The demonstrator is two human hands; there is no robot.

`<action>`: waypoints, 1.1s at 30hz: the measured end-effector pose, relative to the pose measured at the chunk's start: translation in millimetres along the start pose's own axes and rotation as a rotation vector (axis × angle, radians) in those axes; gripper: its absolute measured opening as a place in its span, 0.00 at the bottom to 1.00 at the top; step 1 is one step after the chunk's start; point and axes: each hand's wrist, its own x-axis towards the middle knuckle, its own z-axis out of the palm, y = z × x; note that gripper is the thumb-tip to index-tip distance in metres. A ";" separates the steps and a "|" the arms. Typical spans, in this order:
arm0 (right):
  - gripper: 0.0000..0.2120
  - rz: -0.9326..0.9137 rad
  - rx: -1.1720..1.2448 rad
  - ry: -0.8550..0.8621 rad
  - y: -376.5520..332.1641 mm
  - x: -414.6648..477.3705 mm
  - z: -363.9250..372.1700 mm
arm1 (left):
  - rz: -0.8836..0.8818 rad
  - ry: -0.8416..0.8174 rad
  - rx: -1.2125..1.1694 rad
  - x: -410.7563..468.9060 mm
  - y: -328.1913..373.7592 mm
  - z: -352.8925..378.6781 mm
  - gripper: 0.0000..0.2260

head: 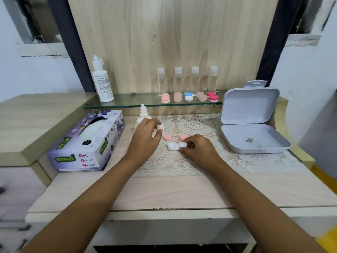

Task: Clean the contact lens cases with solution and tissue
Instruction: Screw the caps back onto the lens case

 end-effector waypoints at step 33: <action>0.16 0.008 -0.027 -0.005 0.9 2.2 1.7 | -0.052 -0.380 -0.126 -3.1 -1.0 16.7 0.13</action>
